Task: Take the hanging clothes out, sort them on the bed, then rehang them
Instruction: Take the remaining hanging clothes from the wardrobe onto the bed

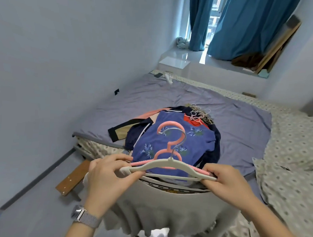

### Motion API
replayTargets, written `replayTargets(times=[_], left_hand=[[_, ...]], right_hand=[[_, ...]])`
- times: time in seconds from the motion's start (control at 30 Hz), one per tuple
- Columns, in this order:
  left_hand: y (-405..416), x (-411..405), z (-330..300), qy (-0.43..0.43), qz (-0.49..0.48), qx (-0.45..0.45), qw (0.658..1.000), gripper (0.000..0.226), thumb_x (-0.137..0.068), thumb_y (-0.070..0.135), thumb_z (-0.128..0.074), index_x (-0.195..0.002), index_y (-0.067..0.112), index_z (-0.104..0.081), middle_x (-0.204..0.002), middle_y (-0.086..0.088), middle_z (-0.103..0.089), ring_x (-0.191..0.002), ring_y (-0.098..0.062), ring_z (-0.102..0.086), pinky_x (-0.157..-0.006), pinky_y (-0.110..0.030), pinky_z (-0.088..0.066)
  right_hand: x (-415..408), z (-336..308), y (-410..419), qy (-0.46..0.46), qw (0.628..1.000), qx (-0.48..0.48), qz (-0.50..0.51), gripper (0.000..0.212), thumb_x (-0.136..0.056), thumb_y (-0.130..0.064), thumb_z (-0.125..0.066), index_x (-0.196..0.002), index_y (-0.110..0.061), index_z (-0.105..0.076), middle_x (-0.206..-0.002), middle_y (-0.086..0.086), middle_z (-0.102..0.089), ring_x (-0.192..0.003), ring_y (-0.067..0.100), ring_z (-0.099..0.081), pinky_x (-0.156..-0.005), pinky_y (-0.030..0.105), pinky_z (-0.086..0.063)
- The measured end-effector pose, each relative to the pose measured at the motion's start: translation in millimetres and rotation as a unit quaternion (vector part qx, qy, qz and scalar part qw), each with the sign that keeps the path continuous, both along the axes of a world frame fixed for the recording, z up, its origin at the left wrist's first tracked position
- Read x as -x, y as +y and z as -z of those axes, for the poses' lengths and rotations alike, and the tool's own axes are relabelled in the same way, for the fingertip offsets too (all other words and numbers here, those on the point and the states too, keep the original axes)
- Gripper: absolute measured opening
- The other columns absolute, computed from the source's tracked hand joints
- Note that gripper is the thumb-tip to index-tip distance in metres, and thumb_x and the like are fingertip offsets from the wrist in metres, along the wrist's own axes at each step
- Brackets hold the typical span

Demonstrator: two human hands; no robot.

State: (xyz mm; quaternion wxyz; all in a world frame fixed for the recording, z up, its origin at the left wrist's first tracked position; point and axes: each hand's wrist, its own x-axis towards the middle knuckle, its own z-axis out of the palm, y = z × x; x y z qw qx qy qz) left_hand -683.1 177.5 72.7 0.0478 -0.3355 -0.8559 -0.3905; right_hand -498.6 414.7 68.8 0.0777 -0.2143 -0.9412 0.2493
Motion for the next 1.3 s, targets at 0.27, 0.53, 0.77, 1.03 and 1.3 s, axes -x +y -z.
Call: replayTargets(times=[0.27,0.53,0.77,1.03,1.3], left_hand=[[81.9,85.3,39.2,0.014,-0.064,-0.054,0.996,0.021,-0.074,0.038,-0.048,-0.087,0.026,-0.06,-0.089,0.012,-0.059,-0.087,-0.012,-0.052,-0.08,-0.042,-0.045],[163.8,160.1,74.8,-0.078,0.039,0.061,0.994,0.016,-0.076,0.037,-0.051,-0.087,0.029,-0.059,-0.085,0.016,-0.06,-0.086,-0.011,-0.057,-0.079,-0.031,-0.047],[234.1,201.3,67.1,-0.077,0.063,0.04,0.994,0.023,-0.081,0.01,-0.066,-0.089,0.029,-0.057,-0.084,0.014,-0.06,-0.084,-0.008,-0.058,-0.075,-0.025,-0.045],[327.8,250.0,71.2,-0.075,0.046,0.11,0.99,0.014,-0.088,0.017,-0.054,-0.098,0.023,-0.062,-0.086,0.011,-0.061,-0.084,-0.008,-0.057,-0.073,-0.029,-0.047],[374.1,265.0,112.8,-0.096,0.022,0.166,0.981,0.014,-0.088,0.02,-0.055,-0.098,0.028,-0.058,-0.078,0.013,-0.061,-0.071,-0.004,-0.056,-0.064,-0.028,-0.051]], right_hand=[[75.7,23.7,90.9,-0.03,0.996,0.011,0.088,0.032,-0.074,-0.043,-0.054,-0.067,-0.013,-0.047,-0.063,-0.001,-0.053,-0.057,0.015,-0.041,-0.052,0.03,-0.031],[153.0,30.4,174.9,-0.04,0.991,0.043,0.124,0.028,-0.08,-0.035,-0.061,-0.067,-0.013,-0.049,-0.062,0.0,-0.051,-0.054,0.009,-0.04,-0.053,0.03,-0.031],[203.0,-5.8,280.8,0.009,0.989,0.1,0.109,0.025,-0.078,-0.037,-0.068,-0.056,-0.03,-0.059,-0.046,-0.012,-0.044,-0.048,0.001,-0.037,-0.053,0.029,-0.029],[272.9,20.8,420.4,0.024,0.991,0.071,0.113,0.039,-0.086,-0.029,-0.065,-0.056,-0.007,-0.056,-0.05,-0.002,-0.043,-0.054,0.01,-0.037,-0.052,0.031,-0.028],[324.9,147.9,484.8,-0.14,0.97,-0.043,0.195,0.025,-0.087,-0.035,-0.052,-0.072,-0.016,-0.06,-0.077,0.009,-0.065,-0.087,0.032,-0.061,-0.059,0.03,-0.036]])
